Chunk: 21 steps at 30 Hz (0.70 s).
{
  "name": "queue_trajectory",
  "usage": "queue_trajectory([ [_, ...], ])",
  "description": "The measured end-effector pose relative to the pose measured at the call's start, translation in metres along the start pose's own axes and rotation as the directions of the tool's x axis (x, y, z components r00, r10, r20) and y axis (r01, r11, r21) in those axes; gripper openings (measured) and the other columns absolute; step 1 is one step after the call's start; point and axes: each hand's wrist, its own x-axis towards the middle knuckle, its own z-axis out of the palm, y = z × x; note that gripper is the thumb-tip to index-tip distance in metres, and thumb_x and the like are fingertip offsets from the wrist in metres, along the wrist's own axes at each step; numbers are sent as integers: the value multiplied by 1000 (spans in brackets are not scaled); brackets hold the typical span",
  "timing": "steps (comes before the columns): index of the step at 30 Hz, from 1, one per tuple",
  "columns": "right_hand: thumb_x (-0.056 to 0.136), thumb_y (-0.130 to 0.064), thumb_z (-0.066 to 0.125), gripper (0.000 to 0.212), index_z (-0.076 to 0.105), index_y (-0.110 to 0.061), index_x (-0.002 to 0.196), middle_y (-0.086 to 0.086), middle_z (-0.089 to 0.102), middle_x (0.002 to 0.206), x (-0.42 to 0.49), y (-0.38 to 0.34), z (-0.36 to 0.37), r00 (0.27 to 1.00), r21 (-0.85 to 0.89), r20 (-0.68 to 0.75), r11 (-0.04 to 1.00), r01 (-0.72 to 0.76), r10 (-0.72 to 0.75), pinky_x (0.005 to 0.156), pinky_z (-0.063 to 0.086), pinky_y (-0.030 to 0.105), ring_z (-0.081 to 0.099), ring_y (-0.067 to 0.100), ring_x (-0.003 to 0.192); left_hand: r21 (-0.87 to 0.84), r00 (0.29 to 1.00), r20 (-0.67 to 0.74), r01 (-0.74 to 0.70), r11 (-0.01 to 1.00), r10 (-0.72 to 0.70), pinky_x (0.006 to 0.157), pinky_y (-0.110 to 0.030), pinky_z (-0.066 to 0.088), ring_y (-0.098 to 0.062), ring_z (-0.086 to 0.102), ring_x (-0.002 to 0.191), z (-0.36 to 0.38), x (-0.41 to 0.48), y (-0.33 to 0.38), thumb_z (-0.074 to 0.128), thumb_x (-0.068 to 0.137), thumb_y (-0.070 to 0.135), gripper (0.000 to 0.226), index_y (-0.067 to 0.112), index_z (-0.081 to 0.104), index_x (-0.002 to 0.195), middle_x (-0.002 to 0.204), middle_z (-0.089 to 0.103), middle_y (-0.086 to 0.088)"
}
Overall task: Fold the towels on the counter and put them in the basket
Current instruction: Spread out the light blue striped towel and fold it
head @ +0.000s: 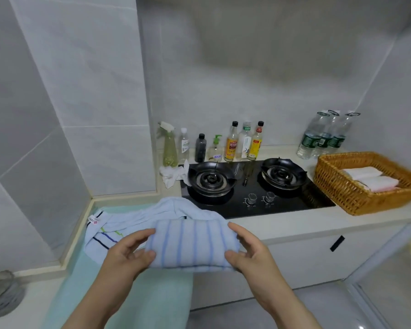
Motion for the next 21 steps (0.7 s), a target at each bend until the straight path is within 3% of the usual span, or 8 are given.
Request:
queue_trajectory([
  [4,86,8,62,53,59,-37,115,-17,52,118,12,-9,-49,999,4,-34,1000,25,-24,70,51,12,58,-5,63,-20,1000,25,-7,1000,8,73,-26,53,-13,66,81,55,15,-1,73,68,3,39,24,74,101,116,69,5],
  [6,87,8,61,53,59,-36,117,-17,51,119,20,-14,-79,999,6,-35,999,34,-34,70,52,14,58,-4,61,-14,1000,26,-3,1000,3,78,-32,50,-12,66,84,87,25,-3,73,69,4,39,24,74,102,117,69,6],
  [10,87,4,62,55,61,-44,113,-17,55,128,42,-23,-140,998,3,-54,999,45,-45,100,49,36,64,7,81,2,999,42,-25,1000,25,81,-41,41,-18,57,84,155,48,-7,72,67,8,39,29,75,100,99,72,14],
  [12,87,5,61,55,62,-43,113,-18,61,121,53,-28,-170,997,5,-67,999,45,-44,105,47,42,68,11,89,25,998,46,-39,999,37,80,-39,41,-13,56,78,188,60,-11,73,73,2,39,31,75,99,89,71,13],
  [14,87,7,61,54,61,-40,114,-16,61,119,62,-32,-198,995,-1,-81,999,52,-52,98,52,38,69,10,87,23,998,43,-47,999,46,79,-39,41,-15,53,79,215,70,-15,73,74,2,39,31,75,100,84,68,10],
  [17,88,7,61,51,60,-35,116,-15,55,119,72,-41,-239,994,12,-89,998,67,-66,72,55,19,66,-3,74,17,996,59,-73,997,72,81,-41,36,-23,48,85,256,84,-21,70,68,11,41,31,73,104,83,66,5],
  [19,88,6,62,50,58,-33,120,-19,52,116,80,-44,-262,993,5,-91,997,75,-74,67,54,15,63,-14,77,9,995,62,-80,997,79,81,-40,38,-22,46,85,279,91,-24,72,69,6,41,30,74,103,83,64,4],
  [21,88,5,63,51,59,-35,119,-21,54,113,88,-47,-283,991,-4,-107,997,79,-79,72,55,18,64,-12,84,-1,994,79,-76,997,76,81,-39,40,-23,46,87,300,101,-26,72,69,6,41,29,73,104,88,60,-3],
])
